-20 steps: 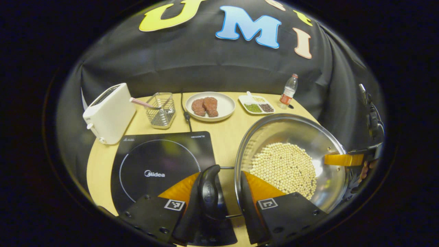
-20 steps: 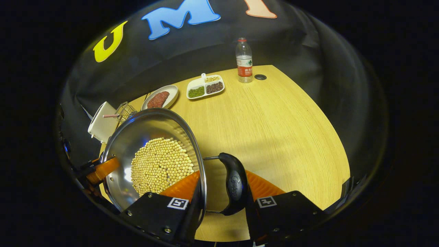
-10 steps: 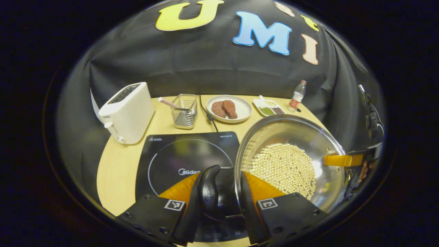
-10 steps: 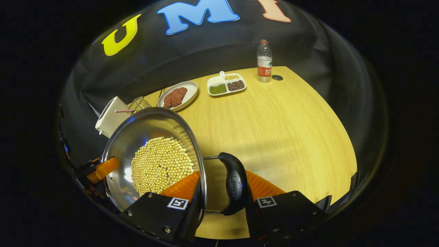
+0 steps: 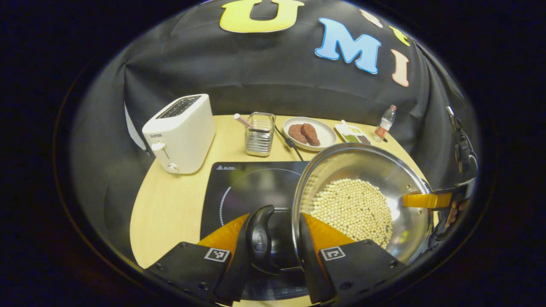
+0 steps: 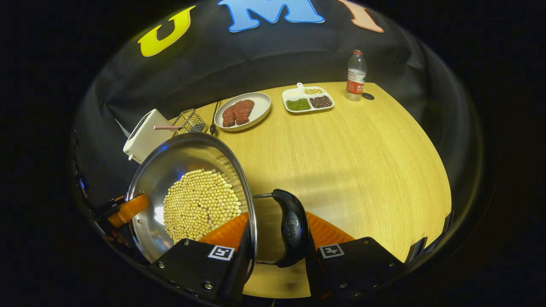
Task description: First push the handle of the pot to place it horizontally, then grasp the pot with both hands and set it on the induction cooktop.
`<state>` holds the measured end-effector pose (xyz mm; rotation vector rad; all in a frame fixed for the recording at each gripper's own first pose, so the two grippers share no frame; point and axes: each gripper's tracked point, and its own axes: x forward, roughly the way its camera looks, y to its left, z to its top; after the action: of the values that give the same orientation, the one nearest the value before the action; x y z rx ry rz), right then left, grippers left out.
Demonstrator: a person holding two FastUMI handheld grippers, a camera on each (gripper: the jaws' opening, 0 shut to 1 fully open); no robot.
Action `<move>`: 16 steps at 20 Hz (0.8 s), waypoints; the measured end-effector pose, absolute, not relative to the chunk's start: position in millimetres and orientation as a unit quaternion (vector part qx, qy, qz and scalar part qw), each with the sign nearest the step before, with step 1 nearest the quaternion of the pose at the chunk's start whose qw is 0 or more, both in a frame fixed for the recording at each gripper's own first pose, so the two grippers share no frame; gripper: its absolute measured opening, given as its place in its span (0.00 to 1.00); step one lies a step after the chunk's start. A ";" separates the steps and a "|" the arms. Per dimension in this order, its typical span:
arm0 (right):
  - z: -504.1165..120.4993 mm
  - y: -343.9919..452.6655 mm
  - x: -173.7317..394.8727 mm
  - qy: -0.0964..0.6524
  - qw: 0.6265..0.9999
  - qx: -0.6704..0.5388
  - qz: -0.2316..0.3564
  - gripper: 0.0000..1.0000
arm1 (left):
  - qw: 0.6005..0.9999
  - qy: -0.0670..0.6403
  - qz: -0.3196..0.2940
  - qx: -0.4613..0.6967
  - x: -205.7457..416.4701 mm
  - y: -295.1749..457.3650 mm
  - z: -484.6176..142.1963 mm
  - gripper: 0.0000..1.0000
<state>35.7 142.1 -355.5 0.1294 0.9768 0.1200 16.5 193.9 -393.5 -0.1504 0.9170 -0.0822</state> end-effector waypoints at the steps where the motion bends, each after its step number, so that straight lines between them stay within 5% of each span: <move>1: -355.6 148.8 36.9 0.469 0.879 0.062 0.058 0.58 | 0.893 0.442 -0.038 -0.073 16.5 201.5 -393.9 0.62; 16: -363.5 234.8 68.6 0.476 0.875 0.063 0.057 0.58 | 0.891 0.447 -0.027 -0.070 51.1 291.6 -408.1 0.63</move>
<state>68.6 234.8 -363.5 0.1323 0.9938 0.1184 51.1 291.6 -408.1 -0.1452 0.9288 -0.0570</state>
